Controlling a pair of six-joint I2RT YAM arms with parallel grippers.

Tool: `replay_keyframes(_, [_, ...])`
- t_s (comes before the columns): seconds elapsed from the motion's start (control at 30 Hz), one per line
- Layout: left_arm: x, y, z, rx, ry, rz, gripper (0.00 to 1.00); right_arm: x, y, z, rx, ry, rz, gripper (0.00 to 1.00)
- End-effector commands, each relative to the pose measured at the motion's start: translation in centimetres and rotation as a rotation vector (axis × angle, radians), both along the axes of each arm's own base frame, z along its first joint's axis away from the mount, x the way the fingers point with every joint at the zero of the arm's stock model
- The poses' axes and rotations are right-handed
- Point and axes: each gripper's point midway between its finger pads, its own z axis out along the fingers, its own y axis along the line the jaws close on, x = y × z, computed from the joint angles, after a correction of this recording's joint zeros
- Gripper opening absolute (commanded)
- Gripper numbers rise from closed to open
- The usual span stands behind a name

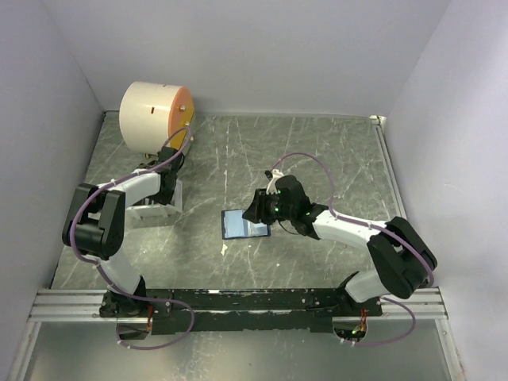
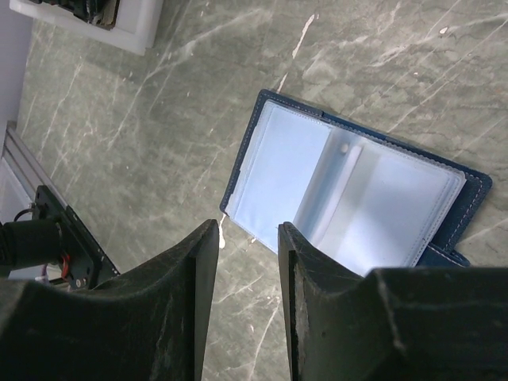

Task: Put the credit cards into the card holder
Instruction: Move the storage box to the center of the board.

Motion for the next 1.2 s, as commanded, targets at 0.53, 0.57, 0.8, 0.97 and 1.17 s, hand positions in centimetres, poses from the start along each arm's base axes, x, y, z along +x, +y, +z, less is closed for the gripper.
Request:
replay_keyframes(0.53, [0.0, 3.8, 3.3, 0.069, -0.088, 0.122, 0.79, 2.0, 3.6, 1.9, 0.125, 0.049, 0.009, 0.36])
replay_keyframes(0.57, [0.0, 3.8, 3.4, 0.069, -0.094, 0.124, 0.79, 2.1, 3.9, 1.6, 0.124, 0.060, 0.008, 0.36])
replay_keyframes(0.8, [-0.2, 4.0, 3.2, 0.062, -0.091, 0.133, 0.79, 4.1, 7.7, 1.1, 0.196, 0.172, -0.035, 0.35])
replay_keyframes(0.97, [-0.4, 4.2, 2.9, 0.072, -0.082, 0.132, 0.79, 5.5, 11.8, 0.4, 0.229, 0.233, -0.030, 0.34])
replay_keyframes(1.17, [-0.7, 4.4, 2.2, 0.068, -0.057, 0.142, 0.79, 7.7, 14.0, -0.6, 0.214, 0.197, -0.108, 0.49])
